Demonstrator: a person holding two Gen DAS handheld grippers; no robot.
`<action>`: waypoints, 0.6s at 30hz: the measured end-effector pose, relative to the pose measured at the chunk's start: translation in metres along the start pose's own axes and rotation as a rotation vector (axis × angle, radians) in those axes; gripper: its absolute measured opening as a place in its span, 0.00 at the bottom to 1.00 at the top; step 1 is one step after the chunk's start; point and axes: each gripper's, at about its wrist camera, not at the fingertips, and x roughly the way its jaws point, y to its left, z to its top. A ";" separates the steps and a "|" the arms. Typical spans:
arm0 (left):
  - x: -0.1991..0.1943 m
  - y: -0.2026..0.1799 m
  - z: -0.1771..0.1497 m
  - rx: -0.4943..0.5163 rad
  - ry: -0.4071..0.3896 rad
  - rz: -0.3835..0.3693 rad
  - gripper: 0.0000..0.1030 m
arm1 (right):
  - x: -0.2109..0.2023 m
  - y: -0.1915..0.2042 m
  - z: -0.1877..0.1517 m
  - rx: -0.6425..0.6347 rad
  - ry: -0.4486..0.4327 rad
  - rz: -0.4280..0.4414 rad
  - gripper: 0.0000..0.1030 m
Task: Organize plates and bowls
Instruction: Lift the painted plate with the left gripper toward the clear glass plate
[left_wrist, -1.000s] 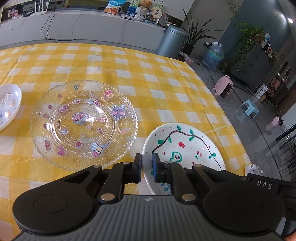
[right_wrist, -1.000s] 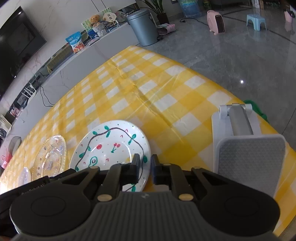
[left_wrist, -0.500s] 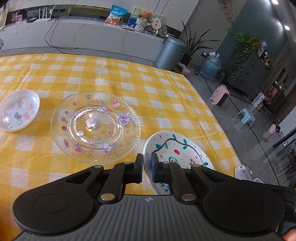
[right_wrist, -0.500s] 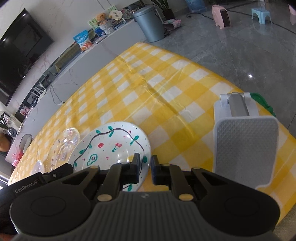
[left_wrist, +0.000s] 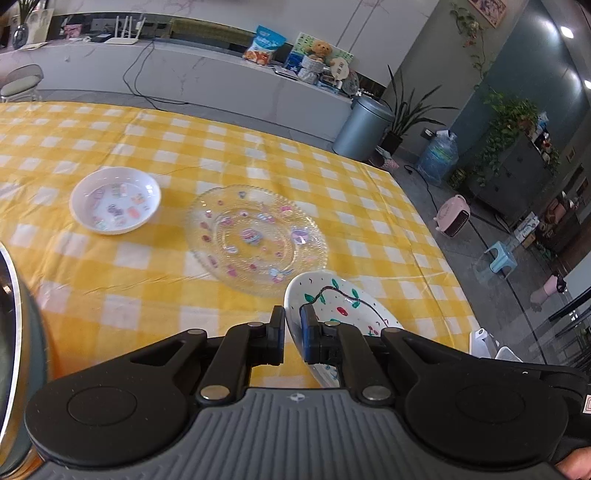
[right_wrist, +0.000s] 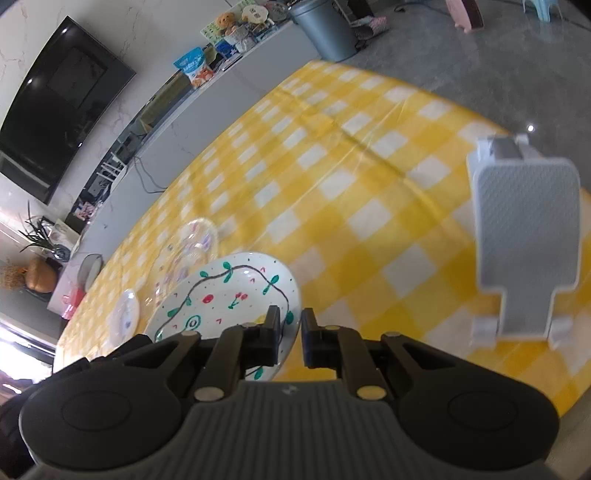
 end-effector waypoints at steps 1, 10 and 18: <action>-0.003 0.002 -0.001 -0.002 -0.003 0.004 0.09 | 0.000 0.001 -0.003 0.006 0.010 0.004 0.10; -0.015 0.019 -0.019 -0.037 0.015 0.027 0.09 | -0.004 0.013 -0.021 -0.029 0.043 -0.004 0.08; -0.017 0.027 -0.031 -0.058 0.033 0.064 0.09 | 0.001 0.017 -0.025 -0.055 0.092 -0.010 0.08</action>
